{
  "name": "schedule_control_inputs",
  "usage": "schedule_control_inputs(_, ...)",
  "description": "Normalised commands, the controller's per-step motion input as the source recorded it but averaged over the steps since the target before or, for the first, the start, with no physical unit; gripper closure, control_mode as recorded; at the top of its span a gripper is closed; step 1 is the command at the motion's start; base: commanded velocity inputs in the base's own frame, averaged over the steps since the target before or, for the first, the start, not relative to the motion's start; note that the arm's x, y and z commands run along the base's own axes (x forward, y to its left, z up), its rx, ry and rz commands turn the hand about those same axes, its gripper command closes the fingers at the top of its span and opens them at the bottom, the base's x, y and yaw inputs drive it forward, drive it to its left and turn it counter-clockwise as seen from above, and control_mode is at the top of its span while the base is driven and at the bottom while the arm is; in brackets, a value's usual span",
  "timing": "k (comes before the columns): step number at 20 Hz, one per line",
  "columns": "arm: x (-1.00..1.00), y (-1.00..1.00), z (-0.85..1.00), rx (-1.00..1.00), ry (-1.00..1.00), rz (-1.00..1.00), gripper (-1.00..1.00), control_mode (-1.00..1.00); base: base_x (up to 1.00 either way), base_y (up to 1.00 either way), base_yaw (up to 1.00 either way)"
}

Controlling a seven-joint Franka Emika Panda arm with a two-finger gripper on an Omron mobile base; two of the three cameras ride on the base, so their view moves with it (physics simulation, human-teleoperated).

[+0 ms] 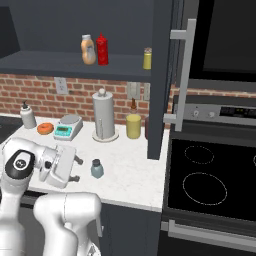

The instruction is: Put the shaker and condiment bottle from the counter next to their counterparts in the cabinet.

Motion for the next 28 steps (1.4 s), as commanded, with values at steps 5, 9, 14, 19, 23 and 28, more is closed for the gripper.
schedule_control_inputs(5, 0.36, 0.20, 0.00, -0.06, -0.14, 0.07, -1.00, -1.00, 0.00, 0.00, 0.00)
schedule_control_inputs(9, 0.55, 0.17, -0.03, -0.06, -0.06, 0.08, -1.00, -1.00, 0.00, 0.00, 0.00)
schedule_control_inputs(14, 0.87, -0.02, -0.52, -0.03, 0.08, 0.00, -1.00, -1.00, 0.00, 0.00, 0.00)
schedule_control_inputs(19, 0.91, -0.08, -0.65, -0.03, 0.15, -0.02, -1.00, -1.00, 0.00, 0.00, 0.00)
schedule_control_inputs(23, 0.65, 0.00, -0.15, 0.01, 0.08, 0.00, -1.00, -1.00, 0.00, 0.00, 0.00)
schedule_control_inputs(28, 0.25, 0.00, -0.10, 0.00, 0.02, 0.00, -1.00, -1.00, 0.00, 0.00, 0.00)
